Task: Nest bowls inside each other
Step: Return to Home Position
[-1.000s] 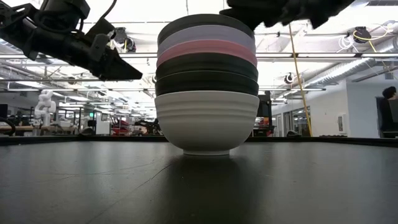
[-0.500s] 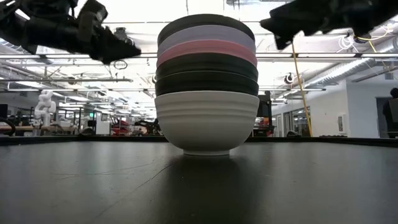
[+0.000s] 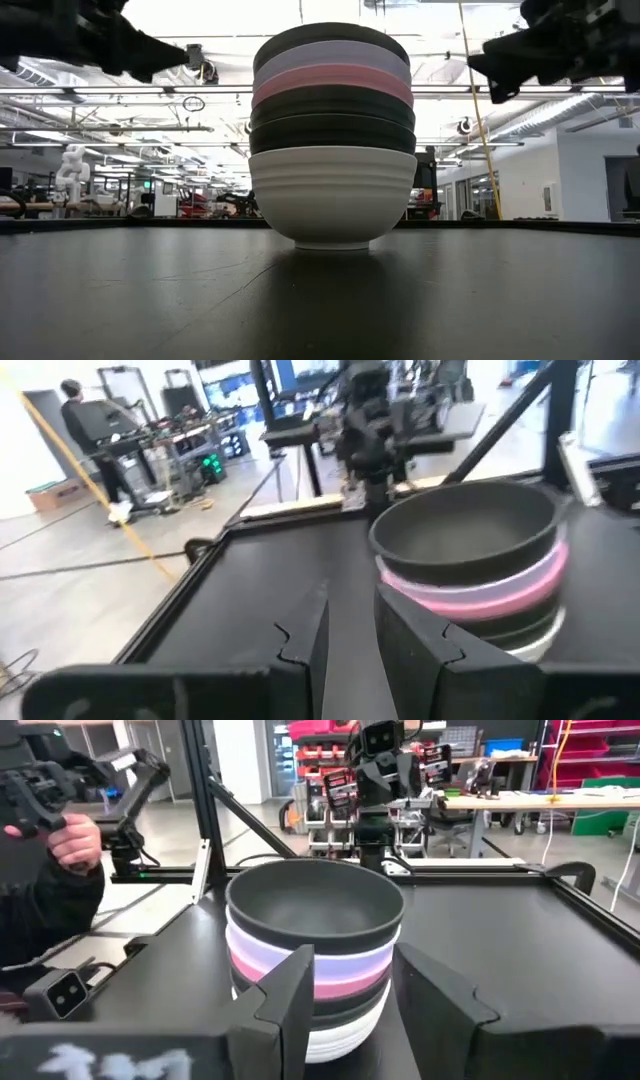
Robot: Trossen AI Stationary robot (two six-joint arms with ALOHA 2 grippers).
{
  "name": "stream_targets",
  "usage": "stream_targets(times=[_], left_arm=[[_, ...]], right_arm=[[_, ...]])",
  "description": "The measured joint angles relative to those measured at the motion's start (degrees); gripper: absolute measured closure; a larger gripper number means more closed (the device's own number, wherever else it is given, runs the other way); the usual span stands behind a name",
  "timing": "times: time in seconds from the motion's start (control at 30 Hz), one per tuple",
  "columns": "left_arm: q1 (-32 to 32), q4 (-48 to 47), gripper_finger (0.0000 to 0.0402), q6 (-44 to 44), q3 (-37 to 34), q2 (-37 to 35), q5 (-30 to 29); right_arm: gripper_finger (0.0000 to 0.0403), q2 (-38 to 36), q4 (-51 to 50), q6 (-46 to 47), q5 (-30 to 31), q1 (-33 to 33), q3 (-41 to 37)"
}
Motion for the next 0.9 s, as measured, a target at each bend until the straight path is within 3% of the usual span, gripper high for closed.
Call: stream_targets(times=[0.23, 0.57, 0.73, 0.9], left_arm=[[-3.2, -4.6, 0.0314, 0.0, -0.8, -8.9, -3.7], [-3.5, 1.9, 0.0314, 0.2, -15.1, -21.3, -5.7], [-3.4, -4.9, 0.0314, 0.4, -14.7, -25.3, -5.8], [-3.4, -7.2, 0.0314, 1.0, -14.5, -26.9, -4.8]], right_arm=[[0.0275, -7.0, -1.7, 1.8, 0.1, 0.0, -3.5], [0.0275, -14.3, -9.1, 3.6, 0.1, 0.0, -3.6], [0.0275, -18.0, -13.6, 3.7, 0.2, 0.0, -3.6], [0.0275, -22.2, -19.6, 3.8, 6.4, 0.0, -4.3]])
